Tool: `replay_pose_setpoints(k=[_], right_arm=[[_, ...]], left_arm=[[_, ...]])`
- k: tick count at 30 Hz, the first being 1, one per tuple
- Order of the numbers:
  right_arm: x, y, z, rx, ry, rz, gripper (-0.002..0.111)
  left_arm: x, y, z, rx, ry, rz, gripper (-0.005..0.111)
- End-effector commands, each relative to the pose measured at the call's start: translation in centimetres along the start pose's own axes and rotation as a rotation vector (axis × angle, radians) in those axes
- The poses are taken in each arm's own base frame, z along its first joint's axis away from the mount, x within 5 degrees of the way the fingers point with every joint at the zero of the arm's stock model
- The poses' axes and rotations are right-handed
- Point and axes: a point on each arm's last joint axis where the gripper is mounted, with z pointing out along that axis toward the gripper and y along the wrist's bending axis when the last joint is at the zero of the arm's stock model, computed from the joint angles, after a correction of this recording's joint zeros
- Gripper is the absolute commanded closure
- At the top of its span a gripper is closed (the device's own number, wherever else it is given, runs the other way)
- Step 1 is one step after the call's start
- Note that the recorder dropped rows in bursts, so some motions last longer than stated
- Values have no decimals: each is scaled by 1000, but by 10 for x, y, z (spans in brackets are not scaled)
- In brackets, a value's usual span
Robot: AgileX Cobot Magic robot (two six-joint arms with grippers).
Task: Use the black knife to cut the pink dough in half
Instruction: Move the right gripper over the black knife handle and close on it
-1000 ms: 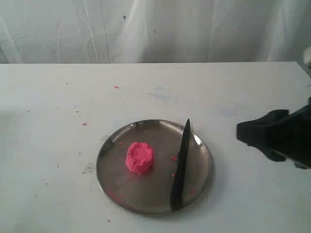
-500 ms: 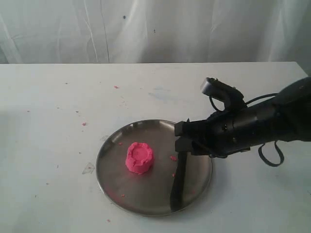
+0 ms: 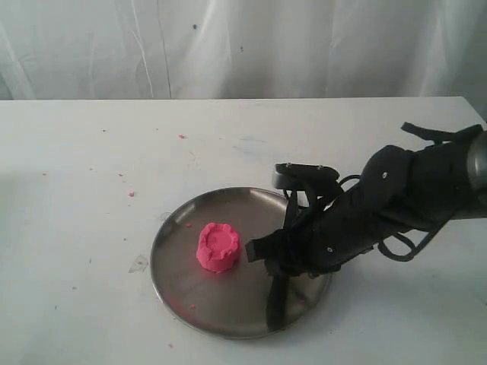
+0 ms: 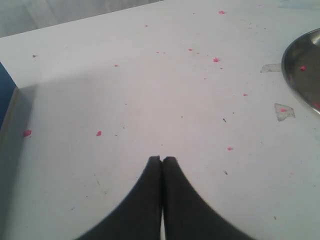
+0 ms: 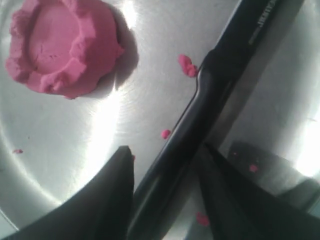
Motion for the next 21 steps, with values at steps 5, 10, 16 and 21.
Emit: replay_pose_setpoints(k=[5, 10, 16, 21], right_arm=[[-2, -4, 20, 24, 30, 40, 68], [0, -7, 28, 30, 52, 67, 68], [1, -8, 33, 38, 62, 119, 78], [-1, -9, 33, 46, 37, 149, 95]], left_arm=[[1, 0, 0, -2, -3, -10, 107], [1, 0, 0, -2, -3, -10, 107], [1, 0, 0, -2, -3, -10, 107], [1, 0, 0, -2, -3, -10, 107]])
